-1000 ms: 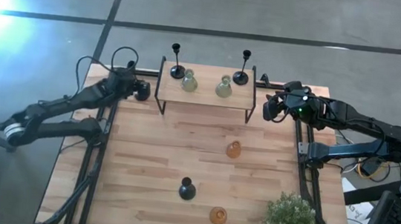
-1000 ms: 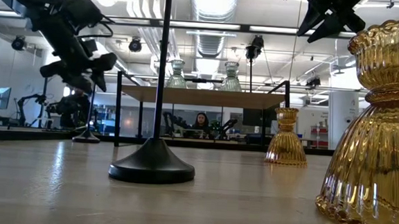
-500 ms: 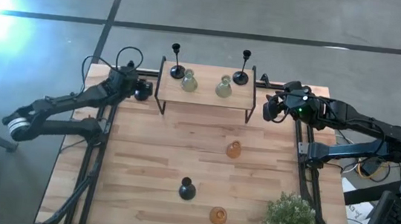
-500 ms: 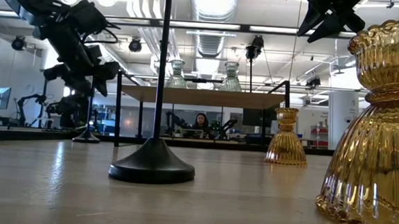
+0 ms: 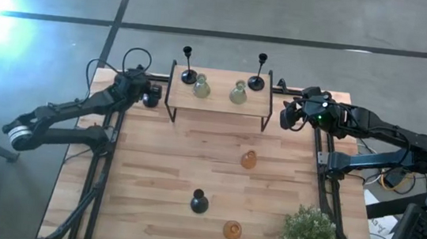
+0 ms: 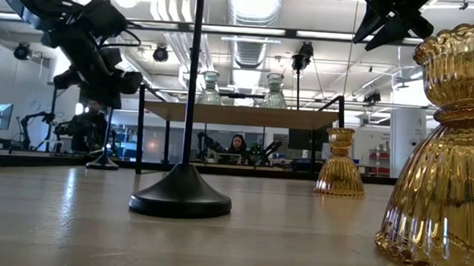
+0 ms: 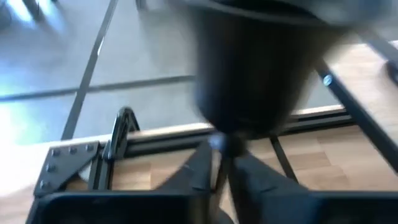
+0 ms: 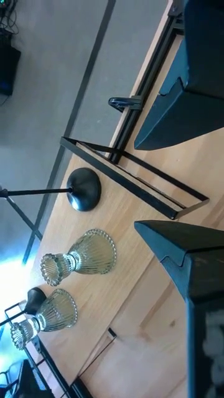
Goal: Pick & Place candle stick holders
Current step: Put the black candle holder on the shelf
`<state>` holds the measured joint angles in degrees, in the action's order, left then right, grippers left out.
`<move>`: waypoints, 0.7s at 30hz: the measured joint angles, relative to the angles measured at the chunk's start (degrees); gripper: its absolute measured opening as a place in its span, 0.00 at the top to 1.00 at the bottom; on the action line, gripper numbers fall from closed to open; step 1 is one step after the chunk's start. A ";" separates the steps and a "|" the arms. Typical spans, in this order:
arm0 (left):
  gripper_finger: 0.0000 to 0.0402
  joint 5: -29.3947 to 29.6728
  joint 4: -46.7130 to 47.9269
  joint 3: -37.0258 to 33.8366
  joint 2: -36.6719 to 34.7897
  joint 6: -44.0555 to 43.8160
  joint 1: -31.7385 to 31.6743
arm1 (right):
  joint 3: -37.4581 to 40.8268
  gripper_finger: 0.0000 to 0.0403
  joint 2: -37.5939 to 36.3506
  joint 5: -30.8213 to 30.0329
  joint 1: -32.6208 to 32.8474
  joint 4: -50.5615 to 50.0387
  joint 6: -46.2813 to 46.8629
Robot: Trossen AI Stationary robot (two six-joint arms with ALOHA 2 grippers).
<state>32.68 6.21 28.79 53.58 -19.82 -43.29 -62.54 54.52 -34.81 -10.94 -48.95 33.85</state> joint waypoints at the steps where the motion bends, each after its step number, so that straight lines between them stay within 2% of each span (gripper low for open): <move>1: 0.95 -0.05 -0.68 0.01 -0.03 1.20 0.00 | 0.00 0.53 0.00 -0.06 0.00 0.00 0.00; 4: 0.96 -0.21 -2.94 0.09 -0.31 3.29 0.00 | 0.00 0.53 0.00 -0.08 0.01 0.01 0.00; 7: 0.96 -0.72 -0.26 1.57 -0.97 3.48 -0.11 | 0.00 0.53 0.00 -0.10 0.04 0.00 0.00; 11: 0.96 -1.63 9.54 8.05 -3.17 5.63 -0.11 | 0.00 0.53 0.00 -0.10 0.04 0.00 -0.82; 15: 0.96 -2.78 21.50 18.90 -5.58 8.29 -0.11 | 0.00 0.53 0.00 -0.11 0.04 0.00 -1.04; 18: 0.96 -9.32 26.88 28.44 -6.60 9.96 -0.11 | 0.00 0.53 0.00 -0.12 0.04 0.00 -1.05; 21: 0.96 -20.59 29.36 37.48 -6.43 11.23 -0.11 | 0.00 0.53 0.00 -0.12 0.04 0.00 -1.07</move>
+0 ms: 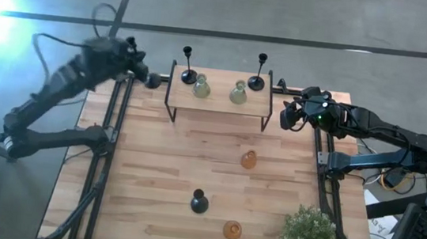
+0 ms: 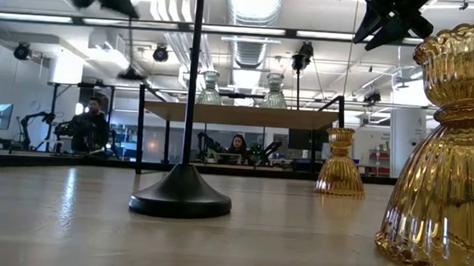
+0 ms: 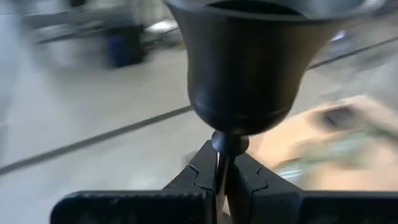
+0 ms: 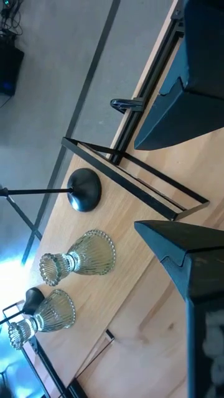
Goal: Pick & Place candle stick holders
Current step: Put the black candle holder on the shelf
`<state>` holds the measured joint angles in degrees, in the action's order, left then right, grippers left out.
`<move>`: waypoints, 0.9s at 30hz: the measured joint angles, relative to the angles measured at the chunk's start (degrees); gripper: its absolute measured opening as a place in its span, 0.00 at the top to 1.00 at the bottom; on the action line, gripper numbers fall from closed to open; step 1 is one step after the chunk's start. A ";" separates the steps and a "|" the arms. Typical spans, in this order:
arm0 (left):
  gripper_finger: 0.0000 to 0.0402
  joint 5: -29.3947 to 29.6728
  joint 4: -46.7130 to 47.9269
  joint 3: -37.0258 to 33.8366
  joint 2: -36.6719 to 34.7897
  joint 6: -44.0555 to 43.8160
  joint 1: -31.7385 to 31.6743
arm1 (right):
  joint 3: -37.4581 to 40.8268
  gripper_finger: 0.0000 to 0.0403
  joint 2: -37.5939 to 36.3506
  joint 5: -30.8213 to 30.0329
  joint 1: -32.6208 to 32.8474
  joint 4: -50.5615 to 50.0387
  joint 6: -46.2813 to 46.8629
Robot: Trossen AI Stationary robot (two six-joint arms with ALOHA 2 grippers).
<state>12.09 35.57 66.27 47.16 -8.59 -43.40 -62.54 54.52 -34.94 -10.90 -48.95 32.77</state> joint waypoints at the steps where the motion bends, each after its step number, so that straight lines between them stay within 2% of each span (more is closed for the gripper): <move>1: 0.96 -3.33 0.89 2.82 0.37 0.00 0.06 | 0.00 0.53 0.00 0.00 0.00 0.00 0.00; 6: 0.96 -16.89 7.13 13.96 4.12 0.74 0.10 | 0.00 0.53 0.00 0.02 0.00 0.04 0.02; 11: 0.96 -25.85 7.97 18.73 9.64 4.04 1.73 | 0.00 0.53 0.00 0.11 0.00 0.89 0.00; 17: 0.96 -26.50 8.42 19.44 15.40 7.82 3.02 | 0.00 0.53 0.00 0.22 0.00 1.53 0.01; 27: 0.96 -27.22 7.72 18.85 20.56 10.07 3.04 | 0.00 0.56 0.00 0.24 0.00 1.51 -0.06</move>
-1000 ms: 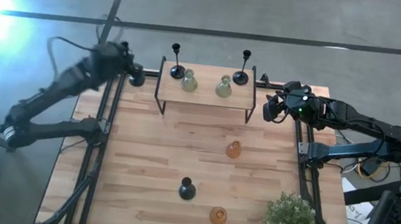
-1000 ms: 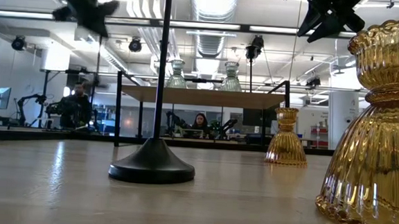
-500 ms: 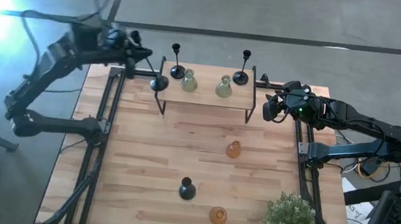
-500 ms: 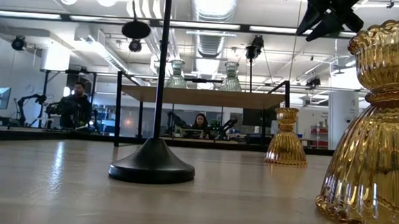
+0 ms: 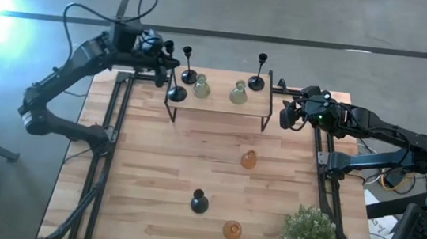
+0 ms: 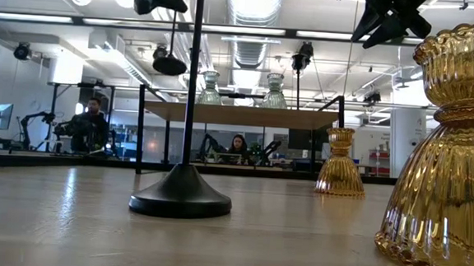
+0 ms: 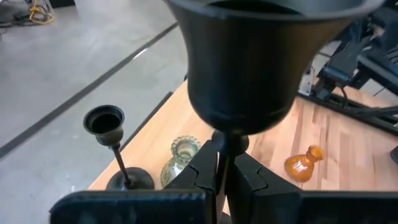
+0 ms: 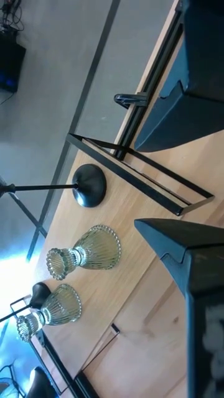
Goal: Pick & Place candle stick holders
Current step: Put the black candle holder on the shelf
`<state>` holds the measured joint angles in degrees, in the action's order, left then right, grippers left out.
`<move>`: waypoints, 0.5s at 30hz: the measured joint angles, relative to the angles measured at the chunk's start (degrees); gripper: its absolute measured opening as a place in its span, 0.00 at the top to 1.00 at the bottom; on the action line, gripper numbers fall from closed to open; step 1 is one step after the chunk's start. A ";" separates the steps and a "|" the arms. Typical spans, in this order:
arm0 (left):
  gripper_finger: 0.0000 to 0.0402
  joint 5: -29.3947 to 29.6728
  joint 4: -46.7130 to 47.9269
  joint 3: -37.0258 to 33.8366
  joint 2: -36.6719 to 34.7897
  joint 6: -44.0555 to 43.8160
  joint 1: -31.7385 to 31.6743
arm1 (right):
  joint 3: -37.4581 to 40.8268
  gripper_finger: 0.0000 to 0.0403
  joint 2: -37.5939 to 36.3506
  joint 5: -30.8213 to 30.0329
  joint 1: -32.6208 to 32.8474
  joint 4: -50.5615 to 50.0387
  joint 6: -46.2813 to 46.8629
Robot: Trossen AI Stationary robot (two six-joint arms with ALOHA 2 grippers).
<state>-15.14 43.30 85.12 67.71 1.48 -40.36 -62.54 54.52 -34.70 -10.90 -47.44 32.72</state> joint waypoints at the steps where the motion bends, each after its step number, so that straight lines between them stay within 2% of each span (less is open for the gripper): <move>1: 0.96 -0.01 -0.02 0.00 0.49 0.24 0.00 | 0.00 0.56 0.00 0.00 0.00 0.00 -0.07; 5: 0.96 0.15 -0.07 -0.14 2.19 2.11 0.03 | 0.00 0.57 0.00 0.02 0.00 0.00 -0.09; 7: 0.96 2.35 -1.08 -1.14 2.44 3.75 0.40 | 0.00 0.57 0.00 0.02 0.00 -0.02 -0.09; 10: 0.96 5.74 -5.08 -4.71 1.83 4.78 1.22 | 0.00 0.57 0.00 0.04 0.00 -0.07 -0.09; 15: 0.96 5.85 -11.59 -13.08 -0.88 2.94 1.27 | 0.00 0.58 0.00 0.07 0.00 -0.07 -0.10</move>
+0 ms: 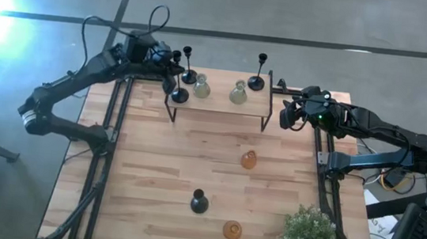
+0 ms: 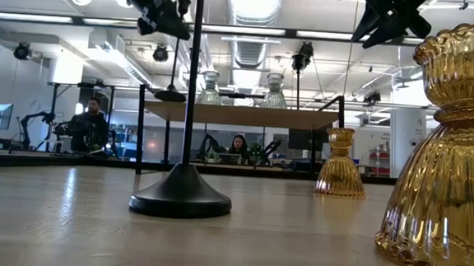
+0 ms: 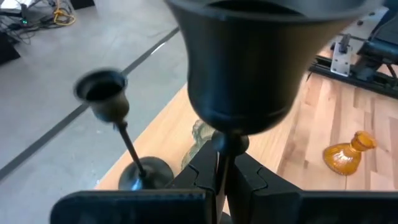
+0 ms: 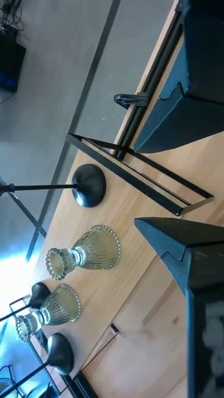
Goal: Pick & Place candle stick holders
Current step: Put the black candle holder on the shelf
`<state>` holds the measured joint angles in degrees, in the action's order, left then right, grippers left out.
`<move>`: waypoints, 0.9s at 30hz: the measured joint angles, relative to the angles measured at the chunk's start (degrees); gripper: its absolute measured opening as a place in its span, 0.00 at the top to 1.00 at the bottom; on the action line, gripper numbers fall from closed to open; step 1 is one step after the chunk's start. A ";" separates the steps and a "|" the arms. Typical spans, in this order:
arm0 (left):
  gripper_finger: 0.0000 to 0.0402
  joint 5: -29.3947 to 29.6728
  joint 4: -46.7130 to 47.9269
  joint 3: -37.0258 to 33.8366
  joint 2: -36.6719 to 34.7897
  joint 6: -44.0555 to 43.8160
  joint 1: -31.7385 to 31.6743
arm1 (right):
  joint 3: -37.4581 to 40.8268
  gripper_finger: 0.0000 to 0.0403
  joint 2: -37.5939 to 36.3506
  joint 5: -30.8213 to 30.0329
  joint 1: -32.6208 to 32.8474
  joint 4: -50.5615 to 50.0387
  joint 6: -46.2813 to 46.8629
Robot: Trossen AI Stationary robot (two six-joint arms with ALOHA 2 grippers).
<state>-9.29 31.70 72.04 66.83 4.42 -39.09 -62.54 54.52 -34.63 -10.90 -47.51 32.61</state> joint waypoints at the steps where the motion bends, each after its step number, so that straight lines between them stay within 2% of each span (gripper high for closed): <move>1: 0.96 0.05 -1.23 -1.55 -0.65 -0.65 0.00 | 0.00 0.58 0.00 0.00 0.00 0.00 -0.01; 8: 0.96 0.89 -6.08 -7.27 -3.69 -3.28 -0.02 | 0.00 0.58 0.00 0.00 0.00 0.03 -0.01; 27: 0.96 1.14 -6.93 -8.45 -3.77 1.29 0.04 | 0.00 0.58 0.00 0.00 0.00 0.07 0.27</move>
<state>-8.14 24.77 63.59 63.07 5.71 -39.05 -62.54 54.52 -34.63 -10.90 -47.44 32.88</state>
